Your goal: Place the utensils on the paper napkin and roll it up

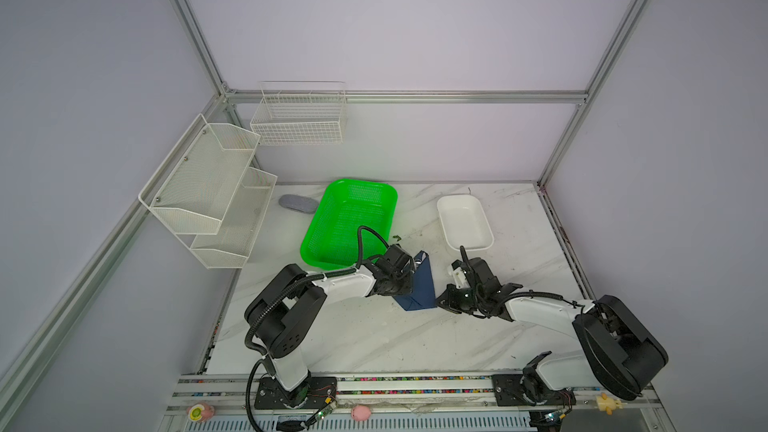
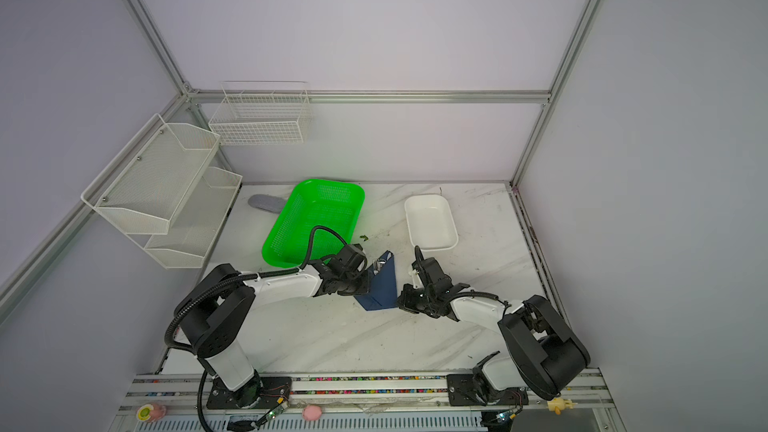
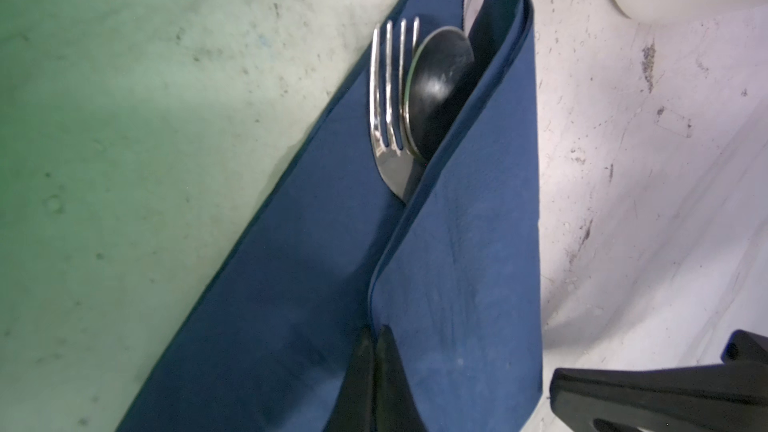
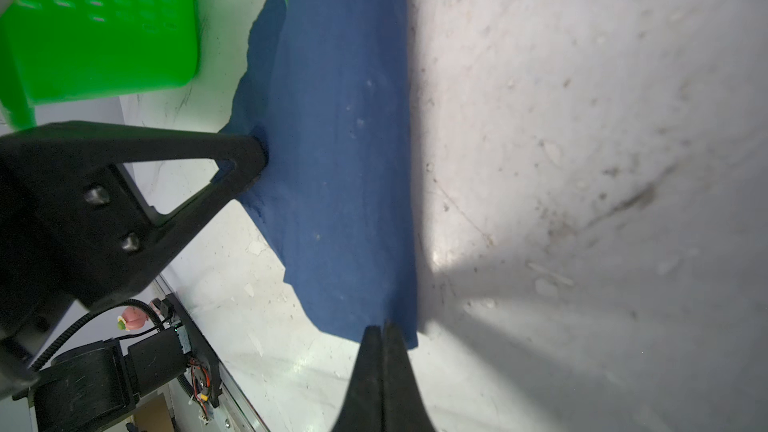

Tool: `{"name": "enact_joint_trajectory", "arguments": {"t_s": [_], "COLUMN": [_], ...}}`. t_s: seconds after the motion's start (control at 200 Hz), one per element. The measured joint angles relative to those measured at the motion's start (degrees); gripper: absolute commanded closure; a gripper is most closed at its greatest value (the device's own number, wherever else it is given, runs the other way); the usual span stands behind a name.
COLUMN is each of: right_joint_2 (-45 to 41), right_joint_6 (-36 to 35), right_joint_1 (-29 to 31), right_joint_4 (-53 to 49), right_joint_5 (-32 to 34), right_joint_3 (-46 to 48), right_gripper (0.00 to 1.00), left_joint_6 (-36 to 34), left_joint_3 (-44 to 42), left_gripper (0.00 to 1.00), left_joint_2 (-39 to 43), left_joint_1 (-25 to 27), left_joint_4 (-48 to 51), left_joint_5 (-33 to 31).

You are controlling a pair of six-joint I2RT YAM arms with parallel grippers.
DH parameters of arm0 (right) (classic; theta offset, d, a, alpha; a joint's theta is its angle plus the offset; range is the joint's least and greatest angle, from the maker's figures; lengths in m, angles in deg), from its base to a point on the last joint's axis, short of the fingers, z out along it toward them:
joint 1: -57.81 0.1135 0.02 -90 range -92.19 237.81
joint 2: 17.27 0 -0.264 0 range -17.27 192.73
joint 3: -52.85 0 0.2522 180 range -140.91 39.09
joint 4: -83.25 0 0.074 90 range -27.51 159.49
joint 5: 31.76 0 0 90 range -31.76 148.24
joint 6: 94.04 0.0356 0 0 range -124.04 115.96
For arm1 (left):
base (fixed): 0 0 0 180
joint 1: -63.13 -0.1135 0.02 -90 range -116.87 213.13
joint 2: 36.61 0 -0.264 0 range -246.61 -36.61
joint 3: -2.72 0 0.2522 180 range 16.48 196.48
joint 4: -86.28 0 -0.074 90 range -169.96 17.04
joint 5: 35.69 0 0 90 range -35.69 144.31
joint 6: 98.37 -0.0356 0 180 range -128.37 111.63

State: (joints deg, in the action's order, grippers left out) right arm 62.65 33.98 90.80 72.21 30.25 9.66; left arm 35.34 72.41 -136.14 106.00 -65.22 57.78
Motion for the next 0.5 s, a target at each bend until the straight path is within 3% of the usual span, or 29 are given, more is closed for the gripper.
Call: {"name": "enact_joint_trajectory", "arguments": {"t_s": [0.5], "right_joint_2": [6.1], "right_joint_6": [0.5], "right_joint_1": [2.2], "right_joint_4": [2.7], "right_joint_5": [-3.4], "right_joint_3": [-6.5], "right_gripper": [0.95], "left_joint_6": [0.1], "left_joint_3": [0.0], "left_gripper": [1.00], "left_joint_2": [0.0], "left_joint_1": [0.0], "left_joint_4": [-0.1], "left_joint_5": [-0.3]}}
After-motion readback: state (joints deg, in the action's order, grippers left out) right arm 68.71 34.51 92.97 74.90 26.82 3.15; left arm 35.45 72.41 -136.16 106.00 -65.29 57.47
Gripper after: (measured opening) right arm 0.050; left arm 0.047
